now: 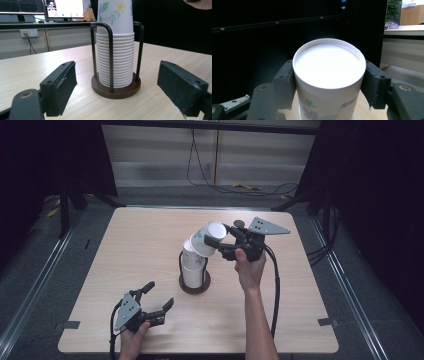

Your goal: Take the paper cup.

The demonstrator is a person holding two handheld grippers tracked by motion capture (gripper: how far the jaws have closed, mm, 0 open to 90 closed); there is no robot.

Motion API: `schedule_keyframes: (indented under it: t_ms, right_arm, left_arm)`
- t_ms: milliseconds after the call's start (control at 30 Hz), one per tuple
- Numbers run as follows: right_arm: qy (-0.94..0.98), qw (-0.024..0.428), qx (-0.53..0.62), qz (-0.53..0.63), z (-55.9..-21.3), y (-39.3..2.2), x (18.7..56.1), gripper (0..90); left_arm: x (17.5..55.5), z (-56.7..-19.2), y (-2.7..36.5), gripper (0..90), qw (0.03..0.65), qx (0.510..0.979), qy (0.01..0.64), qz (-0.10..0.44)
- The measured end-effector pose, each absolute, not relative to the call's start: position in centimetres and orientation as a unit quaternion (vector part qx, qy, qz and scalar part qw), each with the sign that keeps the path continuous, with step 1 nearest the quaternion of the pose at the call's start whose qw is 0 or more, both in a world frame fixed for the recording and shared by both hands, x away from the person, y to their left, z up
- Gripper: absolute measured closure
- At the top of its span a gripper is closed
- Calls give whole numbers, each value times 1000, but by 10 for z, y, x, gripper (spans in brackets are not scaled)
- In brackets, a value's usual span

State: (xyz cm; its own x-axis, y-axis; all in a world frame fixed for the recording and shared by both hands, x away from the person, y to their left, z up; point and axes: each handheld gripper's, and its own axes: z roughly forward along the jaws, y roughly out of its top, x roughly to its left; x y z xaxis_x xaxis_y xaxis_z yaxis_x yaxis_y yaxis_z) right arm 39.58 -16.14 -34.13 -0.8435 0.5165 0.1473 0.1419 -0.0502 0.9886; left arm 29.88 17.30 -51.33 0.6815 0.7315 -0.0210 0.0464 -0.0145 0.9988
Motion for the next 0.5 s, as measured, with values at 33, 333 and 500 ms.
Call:
schedule_keyframes:
  t_ms: [33,333,500]
  right_arm:
    - [675,138,245,682,-341,-163,395,360]
    - [677,143,254,676,-344,-184,386,360]
    - [680,142,260,670,-351,-190,380,360]
  left_arm:
    - [299,-513,173,155,635,661,294,272]
    - [301,-513,175,155,637,658,302,266]
    - [303,-513,175,155,634,663,305,256]
